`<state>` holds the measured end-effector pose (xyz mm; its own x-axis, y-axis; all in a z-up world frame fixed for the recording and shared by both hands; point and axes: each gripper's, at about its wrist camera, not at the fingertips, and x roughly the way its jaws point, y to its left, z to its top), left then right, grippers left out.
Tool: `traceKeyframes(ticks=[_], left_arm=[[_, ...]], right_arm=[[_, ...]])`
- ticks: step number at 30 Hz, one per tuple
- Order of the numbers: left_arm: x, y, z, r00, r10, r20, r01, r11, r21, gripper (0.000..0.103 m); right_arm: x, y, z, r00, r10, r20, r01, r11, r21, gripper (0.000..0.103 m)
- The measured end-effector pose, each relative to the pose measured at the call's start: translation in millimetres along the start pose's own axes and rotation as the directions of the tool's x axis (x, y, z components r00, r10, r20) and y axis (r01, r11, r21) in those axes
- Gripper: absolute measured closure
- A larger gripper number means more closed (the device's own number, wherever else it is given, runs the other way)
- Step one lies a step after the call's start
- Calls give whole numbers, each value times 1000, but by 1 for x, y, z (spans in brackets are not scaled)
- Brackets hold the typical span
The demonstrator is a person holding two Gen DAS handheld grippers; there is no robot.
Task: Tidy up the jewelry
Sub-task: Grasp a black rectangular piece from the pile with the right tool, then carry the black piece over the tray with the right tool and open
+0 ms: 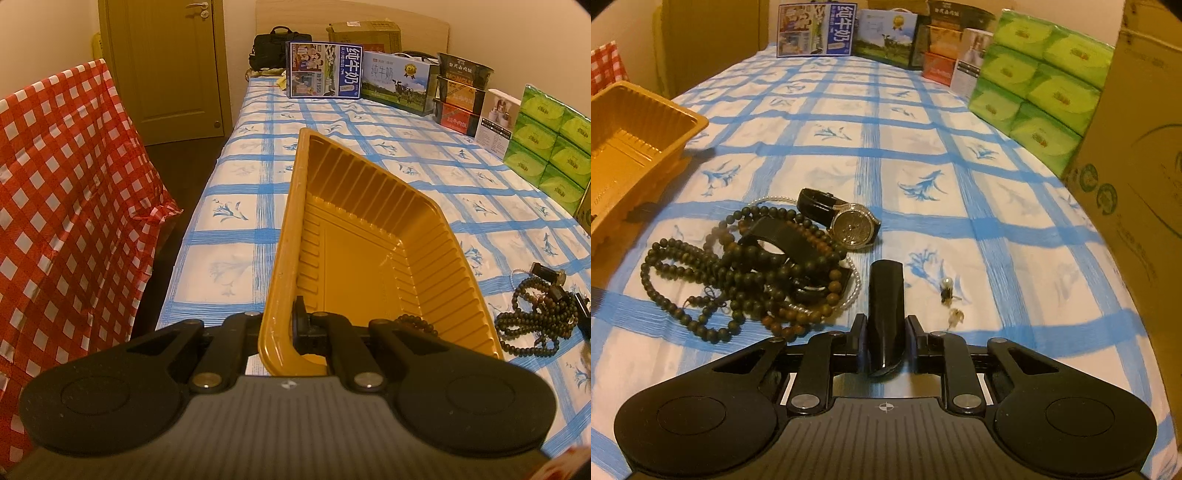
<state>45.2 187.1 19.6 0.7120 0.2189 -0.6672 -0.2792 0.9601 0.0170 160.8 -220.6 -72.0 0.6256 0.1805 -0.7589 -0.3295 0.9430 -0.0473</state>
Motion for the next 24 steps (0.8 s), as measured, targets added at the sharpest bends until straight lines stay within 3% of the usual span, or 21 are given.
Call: traceKeyframes(ticks=[8, 15, 19, 24], left_arm=[[0, -1, 0, 1000, 1, 1, -1, 1000, 1, 99], [0, -1, 0, 1000, 1, 0, -1, 1000, 1, 98], [0, -1, 0, 1000, 2, 1, -2, 1000, 1, 98], [0, -2, 0, 1000, 1, 0, -1, 1000, 2, 98]], right_arm=[[-30, 11, 6, 996, -14, 84, 9, 998, 55, 82], [-58, 64, 38, 972, 178, 156, -182, 983, 7, 82], [-62, 108, 54, 939, 310, 147, -306, 951, -51, 82], [-54, 152, 59, 912, 391, 122, -381, 919, -97, 82]])
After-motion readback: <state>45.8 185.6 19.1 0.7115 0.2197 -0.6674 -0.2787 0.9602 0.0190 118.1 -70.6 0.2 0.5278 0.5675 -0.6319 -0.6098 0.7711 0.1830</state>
